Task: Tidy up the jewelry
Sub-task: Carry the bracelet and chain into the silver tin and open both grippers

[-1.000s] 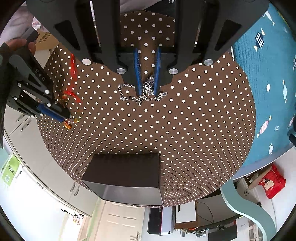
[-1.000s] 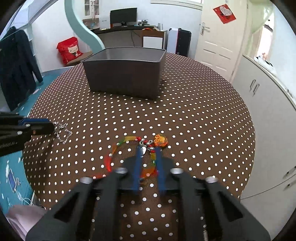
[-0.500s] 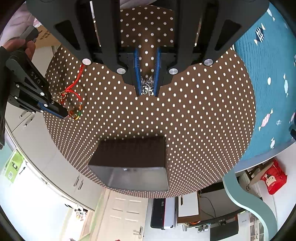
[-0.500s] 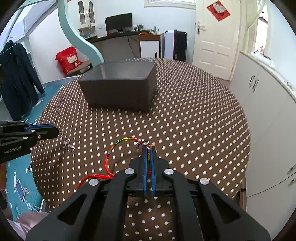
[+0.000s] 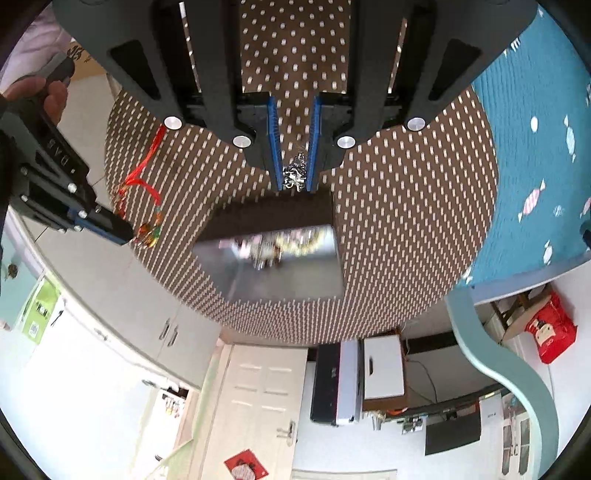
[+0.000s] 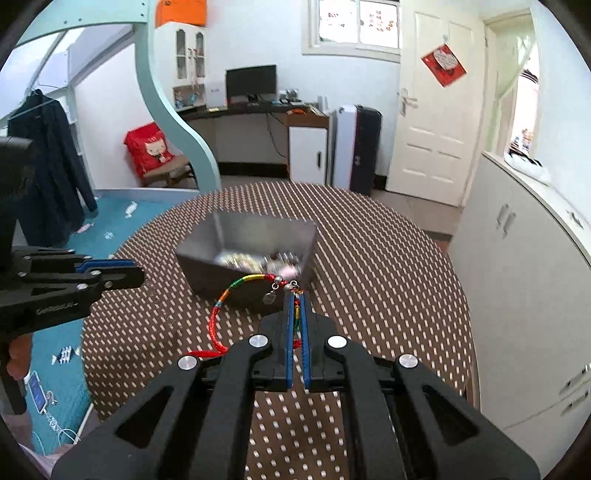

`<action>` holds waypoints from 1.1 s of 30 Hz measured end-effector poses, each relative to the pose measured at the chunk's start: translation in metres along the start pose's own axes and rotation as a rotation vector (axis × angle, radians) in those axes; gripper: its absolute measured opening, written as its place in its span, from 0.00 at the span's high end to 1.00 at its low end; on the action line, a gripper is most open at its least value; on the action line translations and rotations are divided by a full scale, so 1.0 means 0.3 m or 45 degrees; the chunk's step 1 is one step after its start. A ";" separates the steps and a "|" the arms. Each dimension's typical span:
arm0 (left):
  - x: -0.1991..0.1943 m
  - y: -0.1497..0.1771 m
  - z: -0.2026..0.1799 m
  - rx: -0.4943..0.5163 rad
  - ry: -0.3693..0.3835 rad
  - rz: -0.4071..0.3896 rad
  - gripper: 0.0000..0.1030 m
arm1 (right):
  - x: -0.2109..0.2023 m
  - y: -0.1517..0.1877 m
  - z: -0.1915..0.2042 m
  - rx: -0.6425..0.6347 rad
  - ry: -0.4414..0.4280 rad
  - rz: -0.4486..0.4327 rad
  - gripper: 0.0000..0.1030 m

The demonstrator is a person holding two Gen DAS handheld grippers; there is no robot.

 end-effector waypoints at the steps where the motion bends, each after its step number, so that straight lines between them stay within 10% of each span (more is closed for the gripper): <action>1: -0.011 -0.019 -0.001 0.000 0.020 -0.011 0.87 | -0.003 -0.019 0.002 -0.007 0.007 -0.014 0.98; 14: -0.048 -0.316 -0.038 0.031 0.136 -0.137 0.87 | 0.070 -0.269 0.022 -0.058 -0.033 -0.120 0.98; 28: 0.274 -0.356 0.005 -0.036 0.140 0.095 0.86 | 0.375 -0.234 0.058 -0.083 -0.102 0.130 0.97; 33: 0.323 -0.349 0.004 -0.013 0.105 0.126 0.77 | 0.387 -0.221 0.056 -0.088 -0.070 0.159 0.75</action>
Point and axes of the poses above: each gripper's, at about its wrist camera, not at the fingertips, and x roughly the way its jaws point, z to its left, y to its underside, the point moved 6 cm from there along x, roughly the way its jaws point, and after that the axes turned 7 degrees about z, right-handed, at the moved point
